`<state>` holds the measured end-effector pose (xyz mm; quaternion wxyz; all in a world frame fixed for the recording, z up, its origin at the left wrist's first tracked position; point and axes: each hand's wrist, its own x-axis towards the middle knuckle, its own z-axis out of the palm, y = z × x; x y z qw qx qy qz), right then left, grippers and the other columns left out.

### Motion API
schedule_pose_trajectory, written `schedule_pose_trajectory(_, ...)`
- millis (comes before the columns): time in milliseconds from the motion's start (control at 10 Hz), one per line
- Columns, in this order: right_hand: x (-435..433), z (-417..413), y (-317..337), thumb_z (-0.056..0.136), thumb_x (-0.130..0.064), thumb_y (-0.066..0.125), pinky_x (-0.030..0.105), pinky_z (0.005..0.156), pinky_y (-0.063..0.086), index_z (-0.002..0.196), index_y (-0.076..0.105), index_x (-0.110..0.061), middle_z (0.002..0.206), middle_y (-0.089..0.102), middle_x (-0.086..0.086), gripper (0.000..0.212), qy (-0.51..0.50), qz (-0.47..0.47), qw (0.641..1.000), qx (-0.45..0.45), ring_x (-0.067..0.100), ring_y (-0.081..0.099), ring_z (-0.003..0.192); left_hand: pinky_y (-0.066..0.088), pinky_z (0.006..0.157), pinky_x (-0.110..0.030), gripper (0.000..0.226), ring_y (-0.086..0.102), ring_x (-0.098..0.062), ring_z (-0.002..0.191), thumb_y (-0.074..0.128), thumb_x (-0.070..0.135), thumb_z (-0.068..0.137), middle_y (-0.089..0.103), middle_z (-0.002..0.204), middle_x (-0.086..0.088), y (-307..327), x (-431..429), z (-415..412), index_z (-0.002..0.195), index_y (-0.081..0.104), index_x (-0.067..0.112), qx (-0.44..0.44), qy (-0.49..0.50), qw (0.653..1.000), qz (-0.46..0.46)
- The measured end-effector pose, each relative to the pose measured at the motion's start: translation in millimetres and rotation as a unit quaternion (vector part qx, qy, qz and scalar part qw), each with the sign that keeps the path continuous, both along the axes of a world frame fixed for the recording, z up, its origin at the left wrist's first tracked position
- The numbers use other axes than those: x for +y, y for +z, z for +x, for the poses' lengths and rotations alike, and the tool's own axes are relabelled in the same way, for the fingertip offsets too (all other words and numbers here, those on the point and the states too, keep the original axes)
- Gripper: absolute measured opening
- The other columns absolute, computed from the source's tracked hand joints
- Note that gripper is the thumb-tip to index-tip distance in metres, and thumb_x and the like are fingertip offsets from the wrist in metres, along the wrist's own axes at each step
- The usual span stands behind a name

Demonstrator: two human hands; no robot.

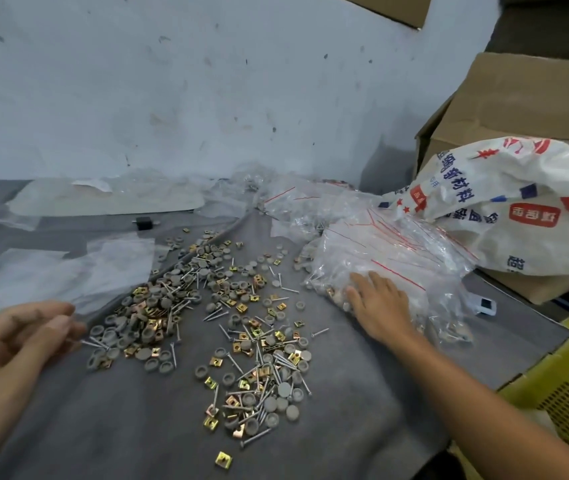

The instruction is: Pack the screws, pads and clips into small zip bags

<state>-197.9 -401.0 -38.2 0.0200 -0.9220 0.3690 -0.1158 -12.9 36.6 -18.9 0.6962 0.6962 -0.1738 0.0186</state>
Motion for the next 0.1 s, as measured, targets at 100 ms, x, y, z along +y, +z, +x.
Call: schedule_pose_trajectory(100,-14.7,5.6,9.2,0.105,-0.055,0.024,0.053,0.117,0.027,0.155,0.033,-0.035,0.164,0.03,0.007,0.054,0.009,0.028,0.999,0.03,0.031,0.029,0.148,0.054,0.072,-0.008,0.015,0.069,0.002,0.072,0.057,0.01,0.098,0.076,0.084,0.008,-0.9,-1.5,-4.2,0.104,0.067,0.017,-0.04,0.031,0.998,-0.028)
